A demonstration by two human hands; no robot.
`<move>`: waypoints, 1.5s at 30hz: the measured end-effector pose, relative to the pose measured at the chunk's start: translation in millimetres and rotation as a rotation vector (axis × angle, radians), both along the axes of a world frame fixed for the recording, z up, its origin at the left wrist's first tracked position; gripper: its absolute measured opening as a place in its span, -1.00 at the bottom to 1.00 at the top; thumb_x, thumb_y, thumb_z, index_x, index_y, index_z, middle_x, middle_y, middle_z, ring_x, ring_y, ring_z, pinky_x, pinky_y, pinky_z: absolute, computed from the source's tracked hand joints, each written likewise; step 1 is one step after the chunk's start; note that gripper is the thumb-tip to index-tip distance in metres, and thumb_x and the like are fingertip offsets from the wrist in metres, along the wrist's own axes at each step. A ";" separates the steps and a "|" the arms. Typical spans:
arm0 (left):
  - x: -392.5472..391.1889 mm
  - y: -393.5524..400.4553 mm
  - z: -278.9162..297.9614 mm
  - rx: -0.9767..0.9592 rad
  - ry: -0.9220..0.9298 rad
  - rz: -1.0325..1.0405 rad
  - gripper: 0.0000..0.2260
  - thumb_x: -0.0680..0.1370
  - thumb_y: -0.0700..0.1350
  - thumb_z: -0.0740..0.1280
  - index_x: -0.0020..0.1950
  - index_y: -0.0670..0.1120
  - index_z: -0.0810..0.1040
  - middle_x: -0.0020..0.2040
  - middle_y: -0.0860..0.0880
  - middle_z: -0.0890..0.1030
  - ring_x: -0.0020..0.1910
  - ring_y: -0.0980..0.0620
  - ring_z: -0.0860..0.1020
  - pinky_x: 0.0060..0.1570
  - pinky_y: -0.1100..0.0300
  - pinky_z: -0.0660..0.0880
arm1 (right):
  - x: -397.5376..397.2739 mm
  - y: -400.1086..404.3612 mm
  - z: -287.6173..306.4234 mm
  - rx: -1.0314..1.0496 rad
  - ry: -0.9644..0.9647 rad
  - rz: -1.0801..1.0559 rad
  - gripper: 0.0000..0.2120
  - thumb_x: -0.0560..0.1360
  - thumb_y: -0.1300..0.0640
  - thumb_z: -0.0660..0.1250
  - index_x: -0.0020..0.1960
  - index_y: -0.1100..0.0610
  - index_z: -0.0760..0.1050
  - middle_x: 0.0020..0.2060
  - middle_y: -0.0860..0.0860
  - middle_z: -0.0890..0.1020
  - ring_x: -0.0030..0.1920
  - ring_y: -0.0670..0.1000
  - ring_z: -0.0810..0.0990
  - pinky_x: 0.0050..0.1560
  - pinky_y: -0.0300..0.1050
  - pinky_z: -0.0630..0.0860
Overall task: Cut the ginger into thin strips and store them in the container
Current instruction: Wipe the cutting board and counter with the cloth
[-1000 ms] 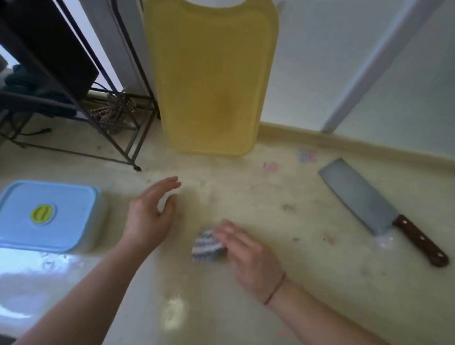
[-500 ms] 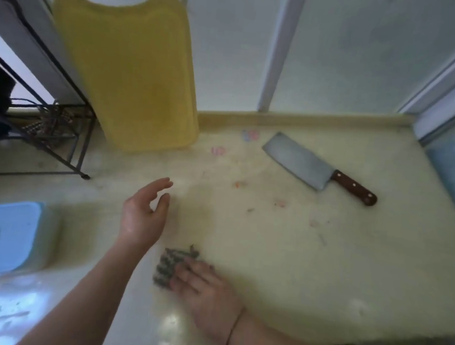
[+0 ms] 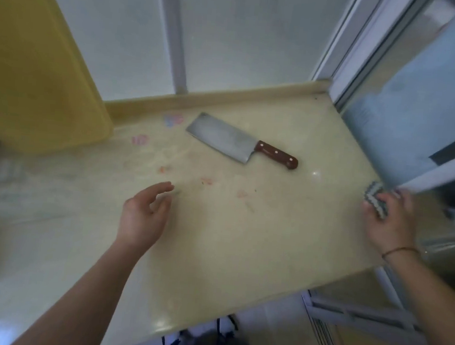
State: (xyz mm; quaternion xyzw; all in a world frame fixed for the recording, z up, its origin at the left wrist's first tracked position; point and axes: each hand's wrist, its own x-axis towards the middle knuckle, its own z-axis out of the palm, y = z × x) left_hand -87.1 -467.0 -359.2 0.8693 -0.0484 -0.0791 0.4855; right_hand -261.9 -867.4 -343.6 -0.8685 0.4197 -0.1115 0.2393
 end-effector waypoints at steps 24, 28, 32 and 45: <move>-22.8 -52.8 6.7 -0.043 0.061 0.361 -0.80 0.61 -0.14 0.35 0.18 0.09 0.65 0.16 -0.01 0.68 0.18 -0.17 0.59 0.20 0.05 0.51 | 108.4 92.1 -40.7 0.070 -0.264 0.414 -0.62 0.47 0.31 0.24 0.25 0.35 0.56 0.24 0.26 0.60 0.34 0.27 0.52 0.43 -0.12 0.28; -27.1 -53.9 6.3 -0.017 0.049 0.376 -0.79 0.60 -0.15 0.35 0.16 0.10 0.65 0.15 0.03 0.68 0.14 -0.12 0.61 0.24 0.00 0.53 | 109.5 165.6 -58.1 -0.192 -0.147 0.733 -0.54 0.41 0.24 0.20 0.27 0.24 0.60 0.27 0.15 0.62 0.35 0.27 0.53 0.40 0.17 0.39; -22.9 -57.4 7.9 0.025 0.066 0.366 -0.81 0.61 -0.16 0.34 0.15 0.08 0.65 -0.01 0.13 0.66 -0.25 0.42 0.53 -0.17 0.60 0.37 | 74.1 250.1 -56.5 -0.369 -0.069 1.267 -0.50 0.39 0.07 0.31 0.32 0.09 0.58 0.32 0.00 0.59 0.45 0.10 0.44 0.49 0.01 0.33; -21.6 -64.9 8.4 0.055 0.017 0.368 -0.81 0.61 -0.15 0.35 0.13 0.09 0.66 0.10 0.18 0.63 -0.07 0.31 0.52 0.09 0.26 0.40 | 149.0 -85.7 -29.8 0.024 0.005 0.403 -0.78 0.47 0.17 0.40 0.00 0.32 0.59 0.33 0.30 0.49 0.33 0.26 0.48 0.35 -0.11 0.32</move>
